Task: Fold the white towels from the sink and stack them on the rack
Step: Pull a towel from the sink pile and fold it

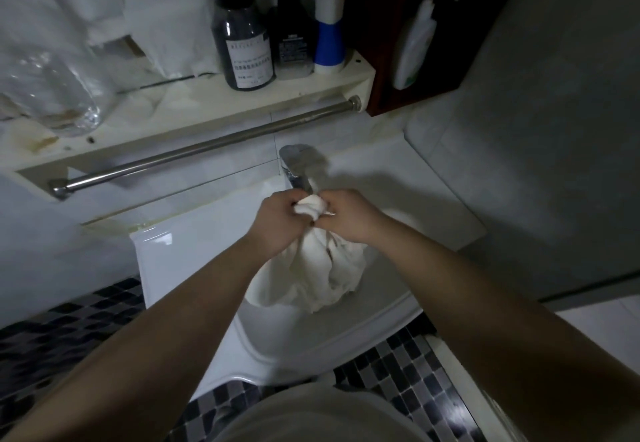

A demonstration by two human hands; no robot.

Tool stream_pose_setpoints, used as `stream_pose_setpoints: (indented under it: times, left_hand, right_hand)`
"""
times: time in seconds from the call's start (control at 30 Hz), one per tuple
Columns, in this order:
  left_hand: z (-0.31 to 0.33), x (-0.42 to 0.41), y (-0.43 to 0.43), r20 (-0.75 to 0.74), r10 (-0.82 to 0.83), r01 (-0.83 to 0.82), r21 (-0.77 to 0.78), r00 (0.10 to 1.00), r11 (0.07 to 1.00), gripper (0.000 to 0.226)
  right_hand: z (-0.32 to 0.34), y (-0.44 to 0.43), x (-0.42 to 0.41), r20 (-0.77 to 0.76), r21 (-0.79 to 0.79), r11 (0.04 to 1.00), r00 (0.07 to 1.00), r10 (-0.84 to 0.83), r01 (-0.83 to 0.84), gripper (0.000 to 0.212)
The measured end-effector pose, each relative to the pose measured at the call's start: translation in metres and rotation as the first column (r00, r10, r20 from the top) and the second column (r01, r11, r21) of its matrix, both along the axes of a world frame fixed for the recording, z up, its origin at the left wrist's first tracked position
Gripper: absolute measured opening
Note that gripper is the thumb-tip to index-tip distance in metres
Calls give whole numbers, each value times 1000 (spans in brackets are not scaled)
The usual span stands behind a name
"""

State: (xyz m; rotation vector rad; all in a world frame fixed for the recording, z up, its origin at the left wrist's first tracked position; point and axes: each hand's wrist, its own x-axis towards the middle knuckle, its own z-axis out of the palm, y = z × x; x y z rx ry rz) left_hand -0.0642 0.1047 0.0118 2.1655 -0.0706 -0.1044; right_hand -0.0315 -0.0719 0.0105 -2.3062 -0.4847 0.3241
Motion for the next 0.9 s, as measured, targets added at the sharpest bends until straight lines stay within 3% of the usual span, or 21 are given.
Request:
stream_pose_setpoints:
  times: [0.1,0.17,0.27,0.37,0.43,0.53,0.6,0.7,0.8,0.9]
  left_hand:
    - [-9,2,17,13,-49,42,327,999,944,18]
    - [-26,-3,38,-127,123,-50,464,984,884,14]
    - [-45,-22,75,-285,419,-270,441,862,856,23]
    - [-52,-33,92,-358,490,-332,419,795,845,33]
    - [-52,-31,88,-380,484,-376,325,788,868,34]
    - [-39,-22,66,-531,395,-486,-36,750,873,27]
    - [-21,-16,45,-606,243,-512,-320,757,797,15]
    - [5,-5,17,-556,26,-392,-552,831,736,33]
    - [20,2,1,-444,-136,-206,-639,885,741,48]
    - [18,-1,-2,-348,-142,-32,-449,927,893,53]
  right_hand:
    - [9,-8,8,85,-80,997,996,-8,14,19]
    - [12,-17,15,159,-120,988,984,-82,102,22]
    - [18,-31,23,190,-105,959,952,-241,264,23]
    - [12,-41,25,139,-93,934,934,-330,344,23]
    - [3,-40,25,63,-75,928,931,-360,364,21]
    - [-11,-33,23,3,-45,901,902,-432,432,15]
    - [-15,-28,20,11,-20,895,895,-446,446,16]
    - [-12,-28,19,24,96,886,889,-458,454,21]
    - [3,-34,24,140,138,901,892,-429,412,13]
    - [8,-46,26,231,64,911,882,-411,408,11]
